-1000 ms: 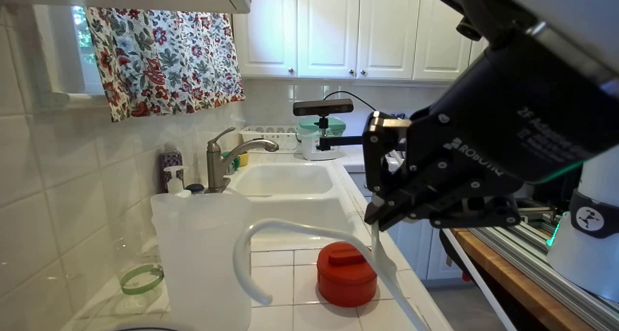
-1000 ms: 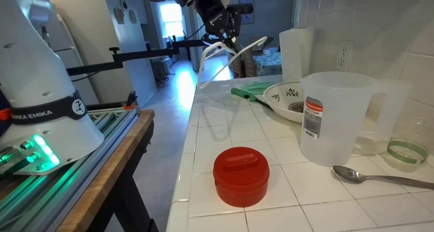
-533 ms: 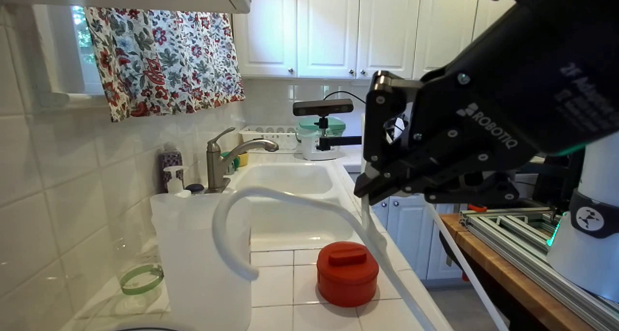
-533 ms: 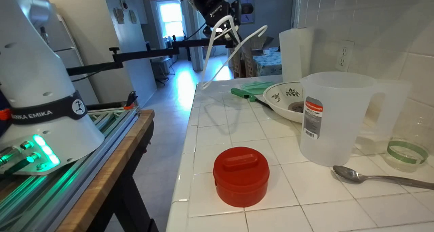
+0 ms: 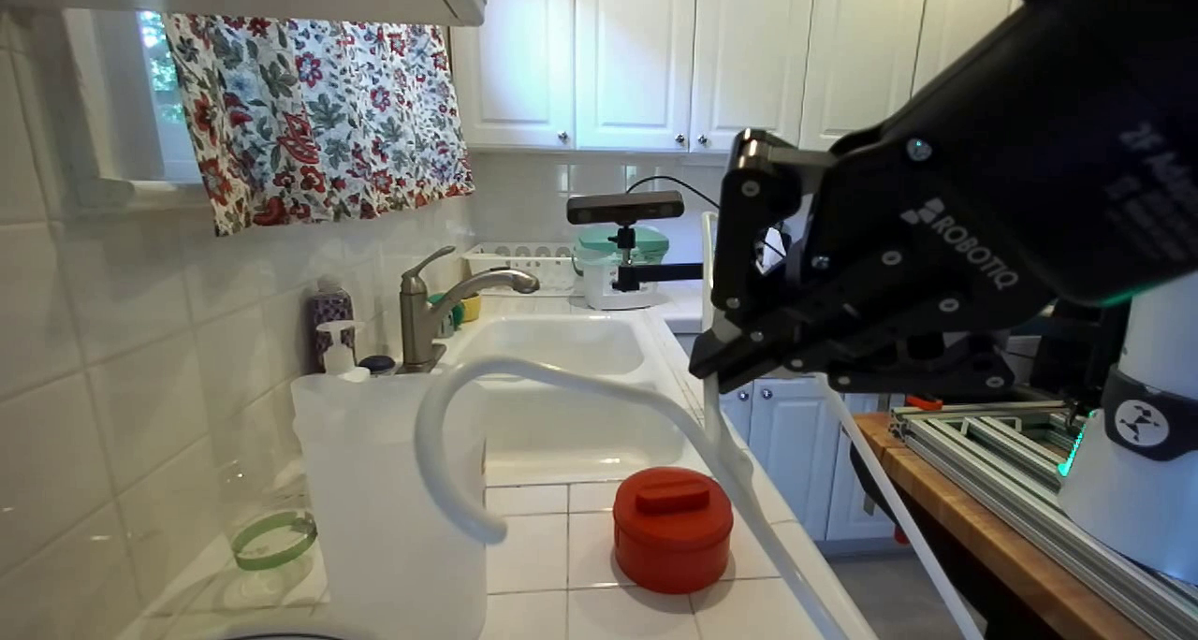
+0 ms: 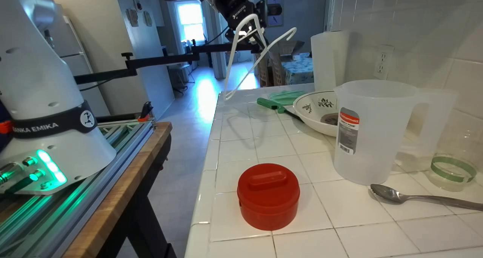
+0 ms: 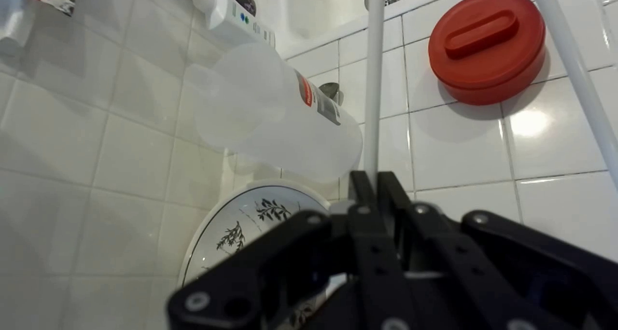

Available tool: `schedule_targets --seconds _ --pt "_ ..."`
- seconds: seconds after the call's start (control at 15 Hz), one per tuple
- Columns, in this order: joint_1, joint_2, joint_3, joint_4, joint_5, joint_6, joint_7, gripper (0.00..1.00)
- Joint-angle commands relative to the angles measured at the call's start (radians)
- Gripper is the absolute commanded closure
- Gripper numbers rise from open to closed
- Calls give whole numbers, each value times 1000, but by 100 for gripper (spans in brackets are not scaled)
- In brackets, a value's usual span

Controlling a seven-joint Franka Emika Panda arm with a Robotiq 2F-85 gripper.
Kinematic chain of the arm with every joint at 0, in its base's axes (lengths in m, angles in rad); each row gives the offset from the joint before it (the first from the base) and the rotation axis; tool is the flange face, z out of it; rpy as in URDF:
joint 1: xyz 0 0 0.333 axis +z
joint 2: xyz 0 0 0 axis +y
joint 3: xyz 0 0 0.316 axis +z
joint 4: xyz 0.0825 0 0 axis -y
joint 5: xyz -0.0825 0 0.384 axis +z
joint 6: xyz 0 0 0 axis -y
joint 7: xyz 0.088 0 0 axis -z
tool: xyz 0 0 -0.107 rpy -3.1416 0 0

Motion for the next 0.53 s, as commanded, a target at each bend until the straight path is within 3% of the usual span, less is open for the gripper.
schedule_targets --seconds 0.0,0.07,0.13,0.47 --pt "7 0 -5 2 2 -3 -2 92" --pt "7 0 -5 2 2 -3 -2 92" --pt "7 -2 0 0 -33 -8 19 98" --pt "15 15 27 0 -187 -83 93 98"
